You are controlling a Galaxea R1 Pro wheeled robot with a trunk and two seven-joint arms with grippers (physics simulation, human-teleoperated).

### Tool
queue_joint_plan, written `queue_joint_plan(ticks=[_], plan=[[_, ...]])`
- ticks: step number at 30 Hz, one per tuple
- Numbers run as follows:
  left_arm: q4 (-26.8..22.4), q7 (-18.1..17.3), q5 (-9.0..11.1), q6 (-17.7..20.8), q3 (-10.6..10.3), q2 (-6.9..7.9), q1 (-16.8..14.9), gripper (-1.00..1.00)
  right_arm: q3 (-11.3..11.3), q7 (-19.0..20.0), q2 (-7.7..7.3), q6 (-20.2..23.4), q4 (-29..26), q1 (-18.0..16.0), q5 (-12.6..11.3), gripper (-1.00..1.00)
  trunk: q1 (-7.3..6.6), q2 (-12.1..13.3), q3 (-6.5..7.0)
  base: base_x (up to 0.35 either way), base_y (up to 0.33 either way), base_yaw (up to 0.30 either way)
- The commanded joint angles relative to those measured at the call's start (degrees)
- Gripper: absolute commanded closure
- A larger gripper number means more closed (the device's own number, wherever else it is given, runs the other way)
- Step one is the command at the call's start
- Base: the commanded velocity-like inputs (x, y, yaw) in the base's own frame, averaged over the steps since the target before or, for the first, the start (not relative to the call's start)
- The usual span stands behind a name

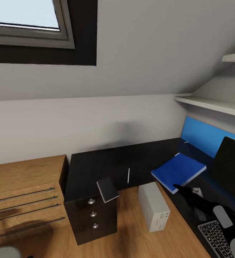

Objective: In the bedroom, organize the workspace by keeping the computer under the desk, ensuring the monitor is on the desk, placing the keyboard on the desk next to the monitor, placing the mouse on the desk next to the keyboard, moving the folder from the swivel chair onto the desk next to the mouse, stacking the notebook on top of the folder with the pen on top of the notebook, and positioning the swivel chair next to the desk.

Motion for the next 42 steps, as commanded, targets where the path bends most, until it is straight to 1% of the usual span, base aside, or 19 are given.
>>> queue_joint_plan(ticks=[1, 22, 28, 31, 42], plan=[[0.0, -0.2, 0.4, -0.2, -0.1, 0.01, 0.0, -1.0, -0.2, 0.1, 0.02, 0.4, 0.2, -0.1, -0.1, 1.0, 0.04, -0.1, -0.13, 0.0, 0.0, 0.0], [0.0, -0.2, 0.4, -0.2, -0.1, 0.01, 0.0, -1.0, -0.2, -0.3, 0.1, 0.2, 1.9, -0.1, -0.1, 1.0, 0.04, -0.1, -0.13, 0.0, 0.0, 0.0], [0.0, -0.2, 0.4, -0.2, -0.1, 0.01, 0.0, -1.0, -0.3, -0.4, 0.99, -0.1, 2.0, -0.1, -0.1, 1.0, 0.04, -0.1, -0.13, 0.0, 0.0, 0.0], [0.0, -0.2, 0.4, -0.2, -0.1, 0.01, 0.0, -1.0, -0.4, -0.6, 1.38, -1.0, 2.0, -0.1, -0.2, 1.0, 0.04, -0.1, -0.13, 0.0, 0.0, 0.0], [0.0, -0.2, 0.4, -0.2, 0.0, 0.01, 0.0, -1.0, -0.4, -1.1, 1.79, -2.3, 2.1, -0.1, -0.4, 1.0, 0.04, -0.1, -0.13, 0.0, 0.0, 0.0]])
